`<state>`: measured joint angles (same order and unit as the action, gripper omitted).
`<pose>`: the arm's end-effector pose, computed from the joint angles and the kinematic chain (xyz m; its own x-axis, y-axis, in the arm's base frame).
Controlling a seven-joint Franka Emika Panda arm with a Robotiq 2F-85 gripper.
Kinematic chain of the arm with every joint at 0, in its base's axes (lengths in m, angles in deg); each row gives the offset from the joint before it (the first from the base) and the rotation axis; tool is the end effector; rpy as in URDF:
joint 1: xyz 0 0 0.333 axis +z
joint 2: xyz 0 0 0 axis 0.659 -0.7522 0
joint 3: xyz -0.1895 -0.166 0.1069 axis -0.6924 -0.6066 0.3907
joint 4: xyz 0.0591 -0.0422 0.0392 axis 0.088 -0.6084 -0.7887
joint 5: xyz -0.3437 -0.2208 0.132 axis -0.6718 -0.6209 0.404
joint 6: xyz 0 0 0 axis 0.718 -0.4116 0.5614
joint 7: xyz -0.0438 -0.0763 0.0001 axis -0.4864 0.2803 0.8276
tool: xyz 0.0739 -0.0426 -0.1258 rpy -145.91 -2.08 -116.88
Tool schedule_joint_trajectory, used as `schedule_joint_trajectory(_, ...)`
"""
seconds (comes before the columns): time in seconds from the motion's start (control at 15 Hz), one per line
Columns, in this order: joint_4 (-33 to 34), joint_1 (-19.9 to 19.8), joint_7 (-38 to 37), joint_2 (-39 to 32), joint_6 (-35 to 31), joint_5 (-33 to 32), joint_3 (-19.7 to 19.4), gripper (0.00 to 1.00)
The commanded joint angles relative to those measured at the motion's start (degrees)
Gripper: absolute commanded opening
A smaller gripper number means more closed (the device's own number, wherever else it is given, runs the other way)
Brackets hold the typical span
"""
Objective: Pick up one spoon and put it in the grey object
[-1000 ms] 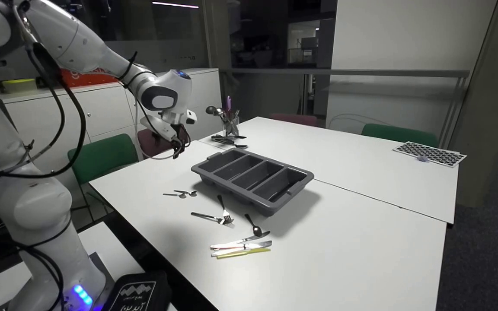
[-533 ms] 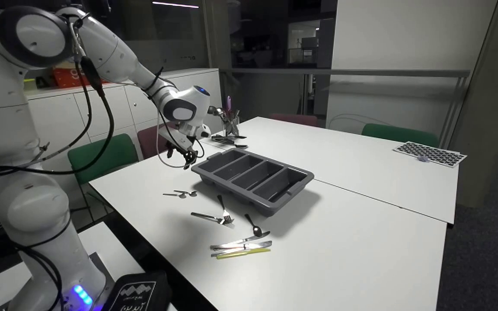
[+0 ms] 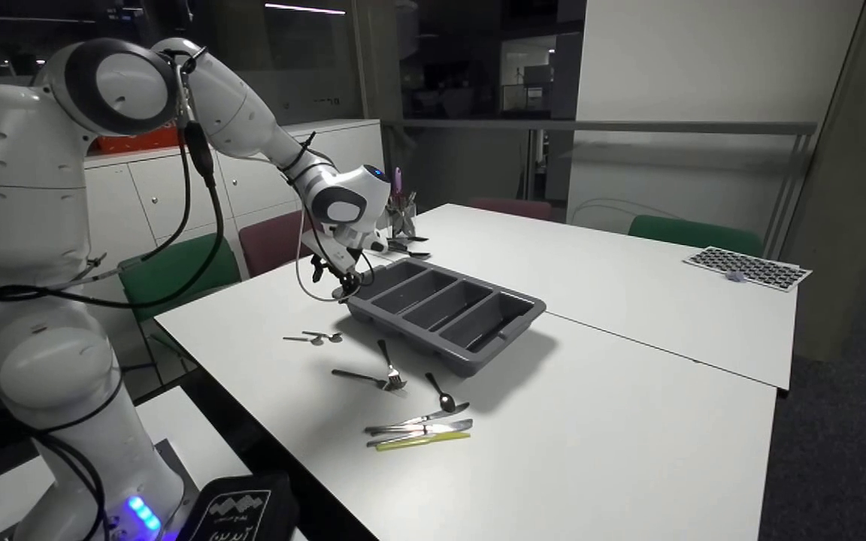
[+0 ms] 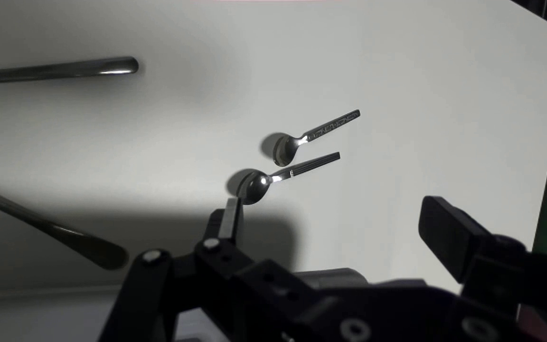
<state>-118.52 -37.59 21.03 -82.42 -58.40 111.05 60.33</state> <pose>0.5498 0.0916 0.1691 0.9589 0.2393 -0.1528 0.1499 -0.8838 -0.4433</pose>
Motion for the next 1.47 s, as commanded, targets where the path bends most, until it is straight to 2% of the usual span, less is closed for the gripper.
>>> schedule_joint_trajectory(0.0,0.56,-1.89,-1.66,-0.62,-0.10,-0.53,2.15,1.00)
schedule_joint_trajectory(0.4,1.32,-1.81,-3.85,-1.07,0.02,-0.48,2.70,1.00)
schedule_joint_trajectory(0.6,0.05,-0.83,-10.25,-2.05,-2.95,2.93,3.49,1.00)
schedule_joint_trajectory(0.73,-1.44,-0.13,-15.20,-3.09,-7.46,6.75,4.72,1.00)
schedule_joint_trajectory(1.07,-7.87,2.96,-22.49,-4.95,-25.69,17.81,8.72,1.00)
schedule_joint_trajectory(1.4,-16.61,8.52,-32.74,-2.39,-42.45,27.82,12.51,1.00)
